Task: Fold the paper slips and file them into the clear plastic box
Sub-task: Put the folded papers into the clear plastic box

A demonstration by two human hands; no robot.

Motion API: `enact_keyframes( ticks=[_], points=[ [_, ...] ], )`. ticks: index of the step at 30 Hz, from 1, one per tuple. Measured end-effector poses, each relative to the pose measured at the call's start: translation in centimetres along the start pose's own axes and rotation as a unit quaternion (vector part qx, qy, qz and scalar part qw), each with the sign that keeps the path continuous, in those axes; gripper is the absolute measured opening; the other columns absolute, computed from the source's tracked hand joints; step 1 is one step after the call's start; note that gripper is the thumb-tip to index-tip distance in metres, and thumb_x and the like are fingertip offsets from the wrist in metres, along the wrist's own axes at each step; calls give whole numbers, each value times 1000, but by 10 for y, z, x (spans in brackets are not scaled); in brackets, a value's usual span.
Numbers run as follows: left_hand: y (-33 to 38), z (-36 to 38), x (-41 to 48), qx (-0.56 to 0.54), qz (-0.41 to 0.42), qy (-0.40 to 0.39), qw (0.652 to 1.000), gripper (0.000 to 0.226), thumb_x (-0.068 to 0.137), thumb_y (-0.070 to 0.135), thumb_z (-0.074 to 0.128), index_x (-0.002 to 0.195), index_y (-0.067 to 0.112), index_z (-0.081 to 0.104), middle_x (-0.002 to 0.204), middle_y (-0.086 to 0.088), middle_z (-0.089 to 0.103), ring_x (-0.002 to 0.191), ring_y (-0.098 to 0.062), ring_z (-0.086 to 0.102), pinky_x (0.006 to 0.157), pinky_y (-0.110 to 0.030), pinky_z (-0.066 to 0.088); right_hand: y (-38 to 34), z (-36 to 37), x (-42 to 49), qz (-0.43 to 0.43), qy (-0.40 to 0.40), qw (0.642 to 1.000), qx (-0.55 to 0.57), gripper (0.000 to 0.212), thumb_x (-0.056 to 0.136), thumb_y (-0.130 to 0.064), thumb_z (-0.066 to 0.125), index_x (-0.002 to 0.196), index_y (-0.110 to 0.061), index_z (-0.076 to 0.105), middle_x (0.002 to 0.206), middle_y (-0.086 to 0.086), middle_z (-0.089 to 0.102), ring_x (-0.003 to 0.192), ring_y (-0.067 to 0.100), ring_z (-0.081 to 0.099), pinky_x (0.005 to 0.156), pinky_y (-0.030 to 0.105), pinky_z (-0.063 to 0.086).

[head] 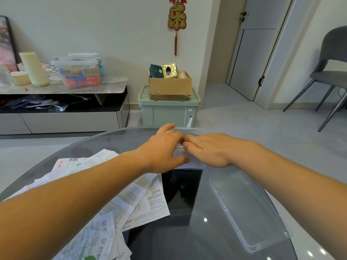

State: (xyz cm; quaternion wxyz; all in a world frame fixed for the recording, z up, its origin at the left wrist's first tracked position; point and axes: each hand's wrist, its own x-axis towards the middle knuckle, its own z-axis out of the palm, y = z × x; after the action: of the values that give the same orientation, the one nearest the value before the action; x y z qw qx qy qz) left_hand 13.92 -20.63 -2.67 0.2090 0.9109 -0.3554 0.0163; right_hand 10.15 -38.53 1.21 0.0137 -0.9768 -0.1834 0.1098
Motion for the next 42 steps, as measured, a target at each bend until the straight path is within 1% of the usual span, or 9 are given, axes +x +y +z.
enact_keyframes(
  ticks=[5, 9, 19, 24, 29, 32, 35, 39, 42],
  points=[
    [-8, 3, 2, 70, 25, -12, 997, 27, 87, 61, 58, 99, 37, 57, 93, 13, 54, 149, -22, 22, 119, -50, 29, -1, -3, 7, 21, -15, 997, 79, 29, 106, -33, 23, 90, -30, 48, 94, -9, 55, 96, 17, 53, 83, 37, 41],
    [-2, 0, -1, 51, 19, -4, 998, 44, 90, 54, 63, 122, 23, 58, 121, 3, 57, 152, -17, 11, 122, -39, 23, 1, -7, 11, 18, -28, 989, 147, 30, 106, -31, 26, 98, -23, 54, 109, -2, 58, 106, 18, 53, 97, 38, 42],
    [-3, -3, 0, 92, 20, -33, 995, 50, 91, 59, 58, 127, 24, 56, 135, 5, 52, 153, -11, 5, 119, -42, 32, -2, -13, 17, 21, -91, 990, 105, 50, 105, -43, 14, 140, -30, 47, 151, -2, 45, 132, 17, 43, 114, 43, 32],
    [-3, -2, -2, 62, 17, -20, 998, 61, 90, 57, 62, 138, 24, 46, 148, 7, 44, 153, -9, 5, 118, -44, 34, 1, -13, 14, 22, -52, 983, 176, 36, 107, -41, 17, 93, -46, 50, 118, -14, 58, 111, 9, 53, 103, 35, 38],
    [-1, -1, -2, 58, 9, -17, 998, 69, 89, 55, 63, 144, 22, 39, 157, 5, 34, 153, -8, 4, 117, -45, 34, 5, -12, 16, 29, -12, 970, 240, 39, 107, -47, 18, 83, -40, 48, 89, -19, 52, 85, 2, 50, 81, 25, 39],
    [-2, -1, -2, 56, 14, -17, 998, 69, 88, 54, 64, 145, 23, 39, 156, 5, 34, 152, -10, 6, 117, -46, 35, 7, -10, 17, 27, -5, 967, 255, 47, 101, -62, 15, 104, -37, 55, 111, -11, 59, 109, 10, 54, 107, 40, 39],
    [-4, -3, 0, 62, 26, -26, 997, 73, 88, 56, 62, 149, 25, 37, 155, 6, 37, 153, -12, 7, 115, -48, 37, 9, -10, 12, 30, -5, 969, 246, 59, 99, -68, 15, 134, -33, 46, 135, -7, 52, 125, 17, 50, 109, 44, 42],
    [-2, -4, 0, 92, 25, -42, 995, 64, 89, 59, 59, 140, 22, 49, 147, 6, 46, 153, -13, 6, 117, -46, 35, 12, -17, 0, 14, 23, 984, 173, 44, 101, -62, 12, 119, -43, 48, 115, -14, 54, 109, 11, 51, 98, 32, 41],
    [-2, -5, 0, 93, 23, -41, 995, 54, 87, 61, 61, 123, 22, 54, 133, 5, 54, 152, -14, 10, 117, -45, 34, 13, -17, -8, 16, 70, 992, 101, 52, 105, -49, 10, 123, -31, 55, 111, -14, 55, 104, 9, 48, 106, 35, 33]
  ],
)
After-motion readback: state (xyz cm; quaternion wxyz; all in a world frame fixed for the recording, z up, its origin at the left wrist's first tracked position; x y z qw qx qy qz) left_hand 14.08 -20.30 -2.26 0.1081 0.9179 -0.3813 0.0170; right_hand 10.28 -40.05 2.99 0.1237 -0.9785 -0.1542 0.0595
